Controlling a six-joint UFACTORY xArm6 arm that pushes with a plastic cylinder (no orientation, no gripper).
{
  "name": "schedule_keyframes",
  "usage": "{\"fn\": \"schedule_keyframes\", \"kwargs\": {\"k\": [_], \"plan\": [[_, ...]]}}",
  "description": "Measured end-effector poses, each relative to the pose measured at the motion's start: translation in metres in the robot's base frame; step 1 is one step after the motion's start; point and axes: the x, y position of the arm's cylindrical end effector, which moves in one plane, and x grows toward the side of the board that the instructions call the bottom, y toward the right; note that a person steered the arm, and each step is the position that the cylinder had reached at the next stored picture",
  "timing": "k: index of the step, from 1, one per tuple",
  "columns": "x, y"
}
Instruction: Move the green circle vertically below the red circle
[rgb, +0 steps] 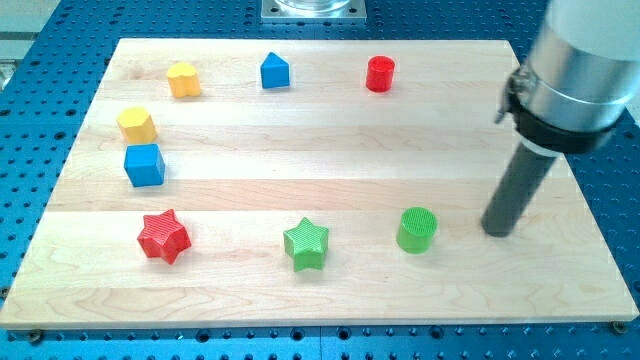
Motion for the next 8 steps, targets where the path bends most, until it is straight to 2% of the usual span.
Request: {"fn": "schedule_keyframes", "kwargs": {"k": [2,4,5,8], "plan": [[0.004,0.024],[0.016,-0.082],[0.016,-0.112],[0.057,-0.139]]}}
